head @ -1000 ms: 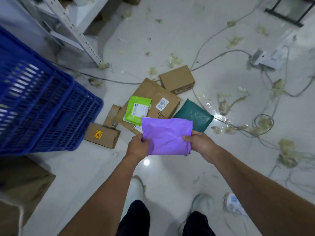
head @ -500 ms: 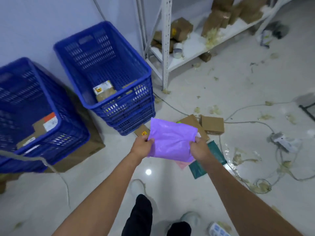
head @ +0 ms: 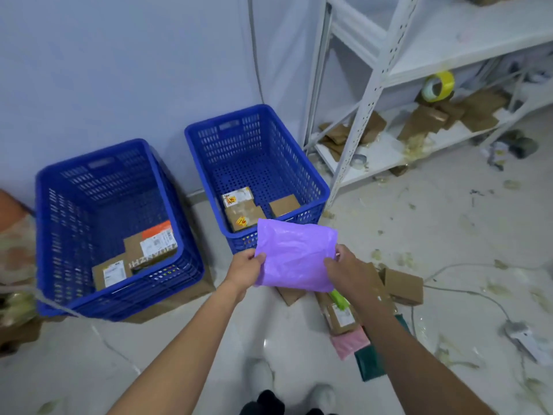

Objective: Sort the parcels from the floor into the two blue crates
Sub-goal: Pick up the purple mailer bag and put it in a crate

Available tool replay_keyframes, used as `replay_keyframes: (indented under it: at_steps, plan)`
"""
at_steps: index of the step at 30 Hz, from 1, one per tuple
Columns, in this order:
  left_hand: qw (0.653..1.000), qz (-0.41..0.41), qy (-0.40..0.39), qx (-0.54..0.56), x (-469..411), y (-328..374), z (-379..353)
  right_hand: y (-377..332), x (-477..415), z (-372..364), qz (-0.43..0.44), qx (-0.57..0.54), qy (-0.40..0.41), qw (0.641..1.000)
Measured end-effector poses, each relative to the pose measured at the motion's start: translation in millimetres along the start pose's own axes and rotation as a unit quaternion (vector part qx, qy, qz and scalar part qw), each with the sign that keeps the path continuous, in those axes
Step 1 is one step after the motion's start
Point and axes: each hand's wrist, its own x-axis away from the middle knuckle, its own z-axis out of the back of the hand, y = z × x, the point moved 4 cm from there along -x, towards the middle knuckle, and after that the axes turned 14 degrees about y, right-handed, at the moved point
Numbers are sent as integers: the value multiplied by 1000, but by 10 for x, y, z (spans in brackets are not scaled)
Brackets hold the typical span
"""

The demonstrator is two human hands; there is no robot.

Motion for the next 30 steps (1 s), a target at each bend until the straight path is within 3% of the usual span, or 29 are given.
replay_keyframes:
  at_steps: [16, 26, 30]
  plan:
    - [995, -5, 77, 59, -1007, 1258, 85, -1129, -1789, -138, 126, 0, -39, 991]
    - [991, -16, 128, -21, -1962, 1583, 110, -1806, -2710, -605, 180, 44, -65, 980]
    - [992, -9, 113, -51, -2443, 1511, 40, -1872, -3013, -901, 155, 57, -69, 984]
